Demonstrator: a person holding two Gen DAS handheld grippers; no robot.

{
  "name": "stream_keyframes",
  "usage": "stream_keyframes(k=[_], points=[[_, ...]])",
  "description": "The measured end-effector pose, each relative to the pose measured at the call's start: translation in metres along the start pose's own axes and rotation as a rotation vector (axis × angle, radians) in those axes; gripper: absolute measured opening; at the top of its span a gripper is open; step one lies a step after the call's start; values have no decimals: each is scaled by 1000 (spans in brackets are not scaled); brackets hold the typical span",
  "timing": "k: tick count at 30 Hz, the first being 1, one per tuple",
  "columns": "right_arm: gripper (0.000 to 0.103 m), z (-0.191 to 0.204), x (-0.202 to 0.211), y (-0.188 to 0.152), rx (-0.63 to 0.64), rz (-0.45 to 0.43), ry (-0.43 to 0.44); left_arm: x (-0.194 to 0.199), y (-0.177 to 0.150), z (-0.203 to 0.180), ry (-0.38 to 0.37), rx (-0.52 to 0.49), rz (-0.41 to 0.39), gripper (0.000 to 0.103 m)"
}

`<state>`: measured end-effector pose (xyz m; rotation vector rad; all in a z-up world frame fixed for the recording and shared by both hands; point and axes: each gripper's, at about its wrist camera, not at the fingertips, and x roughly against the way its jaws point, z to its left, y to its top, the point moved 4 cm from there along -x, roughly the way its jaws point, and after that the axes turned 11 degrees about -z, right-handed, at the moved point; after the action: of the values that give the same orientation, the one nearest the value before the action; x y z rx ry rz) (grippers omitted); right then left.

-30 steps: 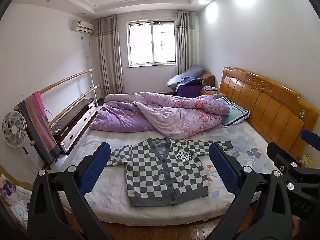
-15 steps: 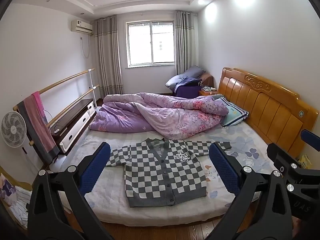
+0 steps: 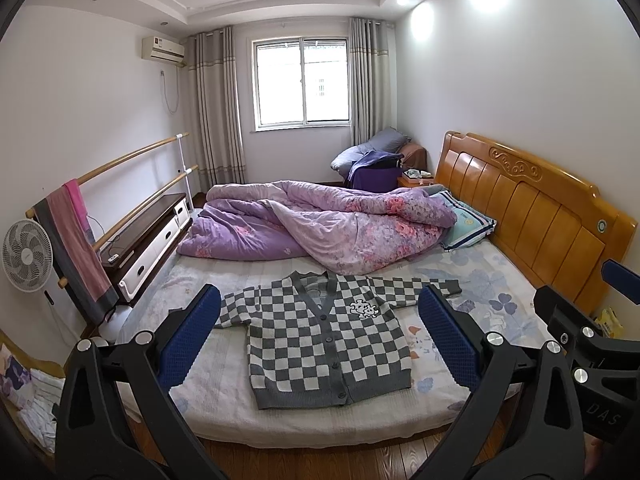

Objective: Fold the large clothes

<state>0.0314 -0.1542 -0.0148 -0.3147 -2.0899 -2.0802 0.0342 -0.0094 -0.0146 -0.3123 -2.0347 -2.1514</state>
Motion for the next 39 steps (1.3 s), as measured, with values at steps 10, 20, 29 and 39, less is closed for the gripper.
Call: stream_keyframes(k=[10,20,29,39], points=[[96,-1,0,-1,-7,1,3,0,-3,-1,-1,1,4,98],[96,-1,-3,-1,-8,8,7,0,-6,2,0,2,8,98],[96,-1,-5,-3,-12,8,11,-1,-9,5,4,1,8,98],[96,-2,-7,-6,-15,9,16,1,-11,8,5,4,8,98]])
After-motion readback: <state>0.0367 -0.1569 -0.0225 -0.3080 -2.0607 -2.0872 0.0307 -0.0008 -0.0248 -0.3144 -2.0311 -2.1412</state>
